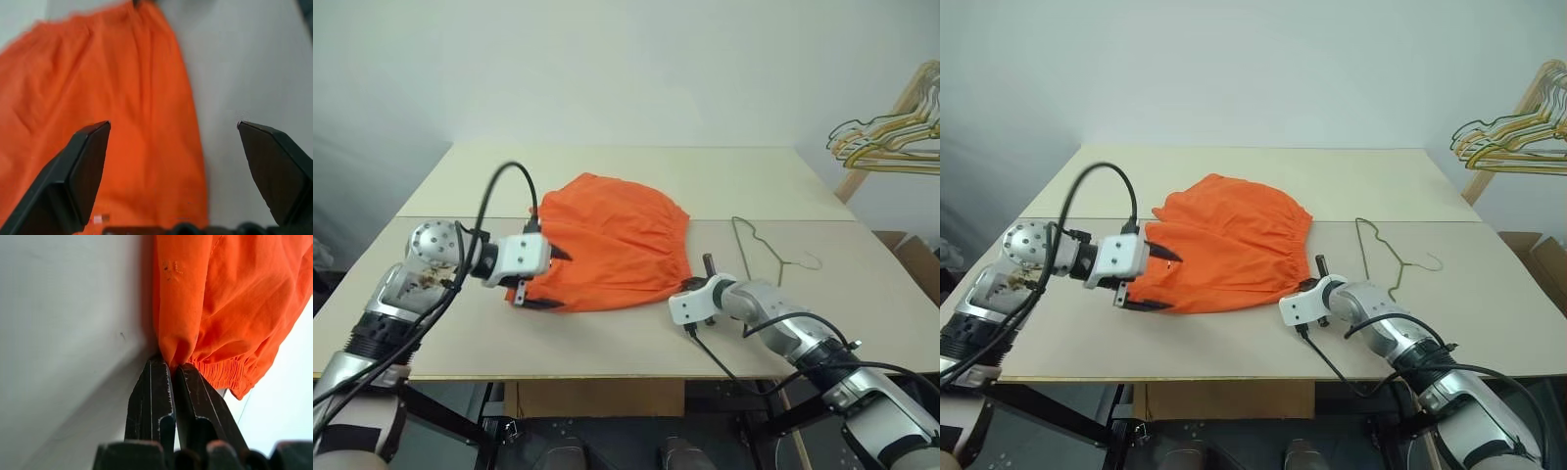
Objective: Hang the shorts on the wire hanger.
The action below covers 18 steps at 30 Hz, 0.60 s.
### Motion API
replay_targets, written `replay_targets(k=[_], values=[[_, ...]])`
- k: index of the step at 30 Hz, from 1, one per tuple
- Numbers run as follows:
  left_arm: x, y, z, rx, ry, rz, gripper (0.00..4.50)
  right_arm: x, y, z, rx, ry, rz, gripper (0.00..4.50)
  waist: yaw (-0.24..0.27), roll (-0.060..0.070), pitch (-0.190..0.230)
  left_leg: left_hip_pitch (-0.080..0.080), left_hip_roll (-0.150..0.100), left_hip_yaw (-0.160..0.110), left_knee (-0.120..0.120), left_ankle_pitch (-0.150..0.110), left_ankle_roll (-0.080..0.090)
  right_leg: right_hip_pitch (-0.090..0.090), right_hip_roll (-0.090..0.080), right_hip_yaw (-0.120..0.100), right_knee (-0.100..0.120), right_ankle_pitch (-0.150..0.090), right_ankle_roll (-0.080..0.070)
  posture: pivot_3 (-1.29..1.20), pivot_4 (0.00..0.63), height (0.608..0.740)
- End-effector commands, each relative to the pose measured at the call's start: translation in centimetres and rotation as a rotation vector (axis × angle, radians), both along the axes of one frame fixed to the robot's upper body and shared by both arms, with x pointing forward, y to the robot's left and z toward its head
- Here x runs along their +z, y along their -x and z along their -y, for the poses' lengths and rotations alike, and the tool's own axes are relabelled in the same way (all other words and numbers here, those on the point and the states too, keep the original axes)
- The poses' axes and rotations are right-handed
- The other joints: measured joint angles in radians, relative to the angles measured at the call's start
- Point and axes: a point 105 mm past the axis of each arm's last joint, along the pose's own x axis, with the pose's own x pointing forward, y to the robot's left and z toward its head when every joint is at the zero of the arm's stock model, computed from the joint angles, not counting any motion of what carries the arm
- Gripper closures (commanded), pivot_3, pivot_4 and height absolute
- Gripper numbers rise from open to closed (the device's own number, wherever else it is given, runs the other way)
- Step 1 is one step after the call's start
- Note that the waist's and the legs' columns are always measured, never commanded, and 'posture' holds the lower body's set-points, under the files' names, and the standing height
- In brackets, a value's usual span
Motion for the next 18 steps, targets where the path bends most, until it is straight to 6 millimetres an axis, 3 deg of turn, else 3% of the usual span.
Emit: replay_targets(k=[1,7,10,18], values=[[-0.6,-0.8,-1.4,-0.056,-0.164,0.101,0.0,2.4,-0.5,0.2,-0.003,-0.031,0.067,4.47,0.001,0.0,0.0,0.0,0.0,0.0,0.0,0.0,0.0,0.0,0.0,0.0,0.0,0.0,0.0,0.1,0.0,0.74],[-2.4,-2.4,-2.5,-0.048,-0.294,0.149,0.0,2.7,-0.5,0.0,-0.006,-0.049,0.074,4.47,0.002,0.0,0.0,0.0,0.0,0.0,0.0,0.0,0.0,0.0,0.0,0.0,0.001,0.0,0.0,0.09,0.0,0.74],[-2.8,-3.8,-2.5,-0.028,-0.322,0.206,0.53,2.8,-0.4,-0.1,-0.009,-0.064,0.072,4.5,0.001,0.0,0.0,0.0,0.001,0.0,0.0,0.0,0.0,0.0,0.0,0.0,0.001,0.0,0.0,0.09,0.0,0.74],[-3.0,-4.6,-2.3,-0.031,-0.303,0.232,3.01,3.0,-0.3,0.1,-0.014,-0.069,0.074,4.5,-0.003,0.0,0.0,0.0,0.0,0.0,0.0,0.0,0.0,-0.001,0.0,0.0,0.002,0.0,0.0,0.08,0.0,0.74]])
